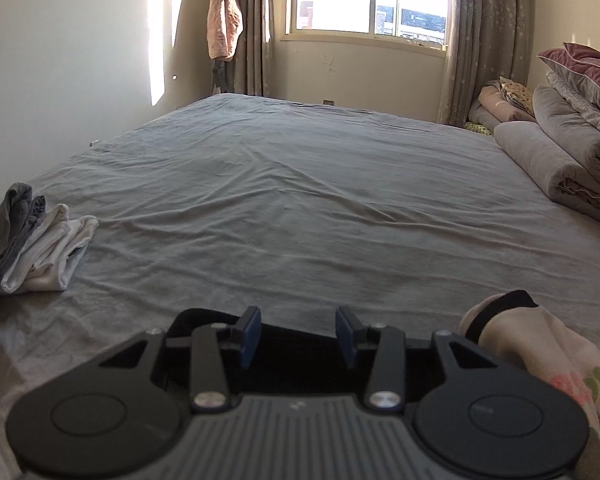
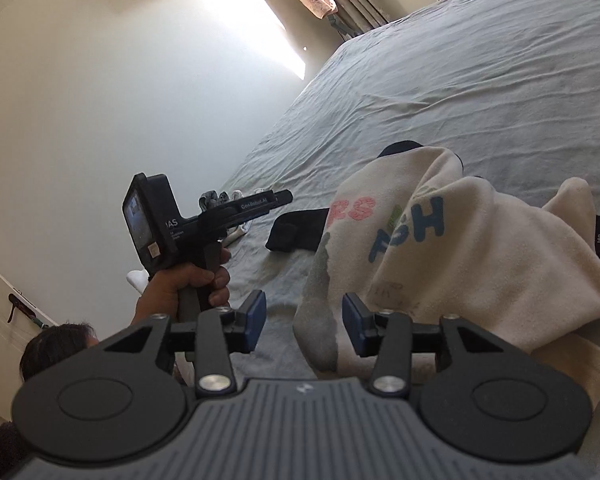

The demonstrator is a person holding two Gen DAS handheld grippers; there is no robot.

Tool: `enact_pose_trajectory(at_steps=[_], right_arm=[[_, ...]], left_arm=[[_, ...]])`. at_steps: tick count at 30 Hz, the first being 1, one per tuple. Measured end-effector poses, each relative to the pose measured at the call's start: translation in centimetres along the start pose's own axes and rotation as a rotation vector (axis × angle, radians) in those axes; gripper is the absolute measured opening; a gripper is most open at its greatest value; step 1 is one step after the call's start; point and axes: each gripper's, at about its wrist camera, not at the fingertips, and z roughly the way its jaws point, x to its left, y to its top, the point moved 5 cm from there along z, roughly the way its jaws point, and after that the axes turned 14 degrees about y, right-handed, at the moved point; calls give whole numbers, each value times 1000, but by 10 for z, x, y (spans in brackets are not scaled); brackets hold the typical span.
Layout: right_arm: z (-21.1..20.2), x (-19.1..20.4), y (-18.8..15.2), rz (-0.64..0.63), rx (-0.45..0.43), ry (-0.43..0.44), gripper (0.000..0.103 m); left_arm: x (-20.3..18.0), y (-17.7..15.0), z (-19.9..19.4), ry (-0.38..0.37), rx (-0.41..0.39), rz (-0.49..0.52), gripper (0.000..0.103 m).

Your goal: Fold clothes

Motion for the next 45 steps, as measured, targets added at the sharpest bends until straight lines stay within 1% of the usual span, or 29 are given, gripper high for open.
enact_pose_trajectory(at_steps=[1, 3, 5, 7, 10, 12, 15, 17, 22, 24, 25, 26, 27, 29, 30, 31, 33, 36, 40, 43, 45], right_arm=[[-3, 2, 1, -8, -6, 2, 47], [-7, 1, 9, -8, -46, -11, 48], [-14, -8, 17, -6, -91, -70, 48], [-20, -24, 23, 31, -140, -141, 48], [-27, -57, 33, 110, -215, -237, 48], [-30, -75, 34, 156, -247, -285, 48], [-31, -104, 29, 243, -265, -321, 48], [-29, -120, 23, 302, -267, -327, 48], [-28, -130, 16, 358, -297, -287, 48], [-27, -130, 14, 374, -300, -266, 50], [-26, -130, 13, 380, -298, -253, 48], [-24, -127, 12, 373, -290, -242, 46], [-22, -123, 12, 353, -281, -245, 40], [-19, -114, 13, 312, -264, -254, 30], [-19, -109, 14, 294, -268, -261, 19], [-20, -105, 16, 282, -275, -263, 15], [-22, -97, 19, 269, -301, -248, 12], [-23, -87, 26, 250, -348, -214, 11], [-32, -69, 39, 199, -428, -175, 11], [-40, -57, 49, 150, -480, -160, 10], [-43, -50, 56, 111, -507, -157, 10]], left_arm=[[-9, -4, -1, -37, 13, 12, 42], [-26, -12, -3, -112, 41, 35, 42], [-41, -22, -3, -188, 82, 36, 42], [-54, -31, -2, -291, 145, 3, 42], [-71, -40, -2, -420, 210, -48, 42], [-83, -45, -5, -472, 232, -62, 42], [-99, -53, -7, -505, 241, -63, 42], [-104, -59, -4, -513, 271, -86, 42], [-106, -75, 8, -541, 382, -212, 42], [-105, -79, 12, -555, 415, -257, 41], [-105, -80, 12, -566, 422, -271, 34], [-105, -81, 11, -570, 416, -271, 24], [-106, -81, 9, -572, 409, -270, 22], [-107, -77, 0, -533, 354, -229, 15], [-108, -75, -5, -514, 327, -210, 15], [-108, -73, -9, -502, 309, -201, 13], [-106, -63, -17, -481, 260, -190, 12], [-97, -45, -28, -465, 180, -199, 11], [-80, -16, -47, -440, 41, -194, 10], [-69, 4, -55, -424, -38, -178, 9], [-63, 12, -59, -418, -73, -171, 8]])
